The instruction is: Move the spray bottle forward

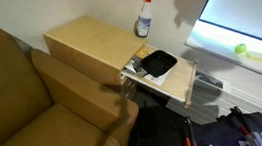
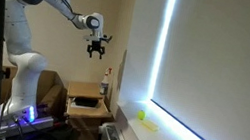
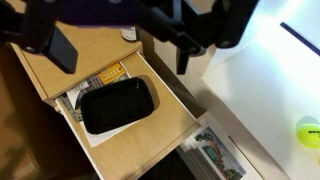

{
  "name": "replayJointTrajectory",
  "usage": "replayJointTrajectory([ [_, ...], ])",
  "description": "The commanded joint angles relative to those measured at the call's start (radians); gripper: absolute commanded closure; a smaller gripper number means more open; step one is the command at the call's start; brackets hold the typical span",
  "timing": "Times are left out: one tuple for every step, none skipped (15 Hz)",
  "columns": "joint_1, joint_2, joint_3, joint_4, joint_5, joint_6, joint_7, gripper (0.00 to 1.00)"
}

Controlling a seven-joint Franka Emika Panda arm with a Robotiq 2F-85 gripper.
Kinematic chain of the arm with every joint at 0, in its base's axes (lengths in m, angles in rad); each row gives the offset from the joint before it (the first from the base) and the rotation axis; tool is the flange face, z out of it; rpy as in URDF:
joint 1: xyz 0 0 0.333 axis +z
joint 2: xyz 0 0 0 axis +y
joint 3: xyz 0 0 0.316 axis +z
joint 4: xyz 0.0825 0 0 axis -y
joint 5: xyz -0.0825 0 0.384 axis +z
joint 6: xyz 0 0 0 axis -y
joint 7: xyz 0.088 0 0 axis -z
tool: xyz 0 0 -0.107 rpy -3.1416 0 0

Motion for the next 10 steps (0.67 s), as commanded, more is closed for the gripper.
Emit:
replayJointTrajectory([
  [-0.006,0.001,0.006,0.002,0.003,-0.002,-0.002,0.00],
  [0.011,0.046,0.008,0.021,0.023,-0.021,-0.028,0.00],
  [0.045,0.101,0.030,0.036,0.040,-0.041,-0.057,0.00],
  [0.060,0.136,0.069,0.036,0.020,-0.031,-0.024,0.00],
  [0.083,0.159,0.081,0.042,0.042,-0.031,-0.046,0.00],
  [0.100,0.207,0.111,0.062,0.029,-0.043,-0.035,0.00],
  [0.117,0.267,0.144,0.099,0.006,-0.054,-0.022,0.00],
  [0.131,0.329,0.175,0.147,-0.026,-0.061,-0.014,0.00],
  [0.136,0.380,0.205,0.201,-0.092,-0.027,0.041,0.00],
  [0.141,0.423,0.222,0.250,-0.147,0.017,0.086,0.00],
])
